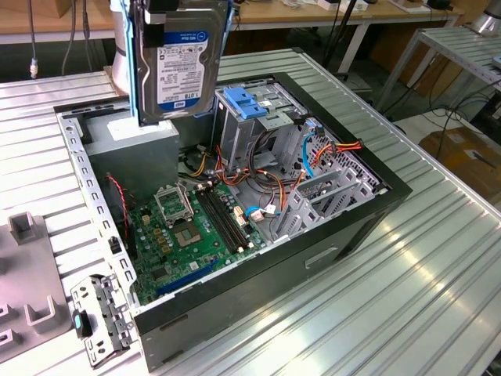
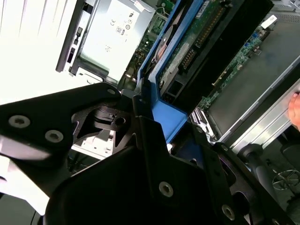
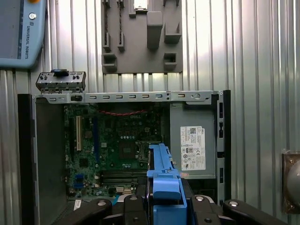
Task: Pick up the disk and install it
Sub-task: 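Insert the disk into the insertion slot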
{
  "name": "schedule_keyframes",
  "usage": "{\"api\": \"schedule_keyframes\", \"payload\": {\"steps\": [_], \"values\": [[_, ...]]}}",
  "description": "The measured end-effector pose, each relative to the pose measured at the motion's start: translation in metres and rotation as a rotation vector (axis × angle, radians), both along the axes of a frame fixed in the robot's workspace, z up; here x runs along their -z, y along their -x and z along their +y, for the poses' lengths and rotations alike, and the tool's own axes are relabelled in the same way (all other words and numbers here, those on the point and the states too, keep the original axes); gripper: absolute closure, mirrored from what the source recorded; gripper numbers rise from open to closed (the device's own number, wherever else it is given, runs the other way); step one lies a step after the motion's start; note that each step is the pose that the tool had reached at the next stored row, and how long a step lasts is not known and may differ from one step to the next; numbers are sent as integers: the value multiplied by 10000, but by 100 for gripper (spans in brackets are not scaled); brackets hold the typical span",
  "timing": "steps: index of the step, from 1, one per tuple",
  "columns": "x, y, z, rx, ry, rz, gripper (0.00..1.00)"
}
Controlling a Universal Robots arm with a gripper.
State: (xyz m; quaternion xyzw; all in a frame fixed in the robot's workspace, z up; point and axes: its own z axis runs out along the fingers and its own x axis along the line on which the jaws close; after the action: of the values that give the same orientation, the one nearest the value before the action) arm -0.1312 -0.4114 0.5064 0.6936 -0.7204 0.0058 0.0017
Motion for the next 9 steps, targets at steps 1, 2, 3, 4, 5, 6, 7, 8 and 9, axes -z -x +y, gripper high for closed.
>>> {"api": "schedule_keyframes", "payload": {"steps": [1,2,3,4,5,6,7,8,9], "values": [[0,0,-10,0,0,0,63],[0,0,-22,0,1,0,63],[0,0,-28,0,1,0,63],[0,0,-34,0,1,0,63],[0,0,-47,-1,1,0,63],[0,0,-64,0,1,0,63],[0,0,-82,0,1,0,63],[0,0,-98,0,0,0,63],[0,0,-106,0,1,1,63]]}}
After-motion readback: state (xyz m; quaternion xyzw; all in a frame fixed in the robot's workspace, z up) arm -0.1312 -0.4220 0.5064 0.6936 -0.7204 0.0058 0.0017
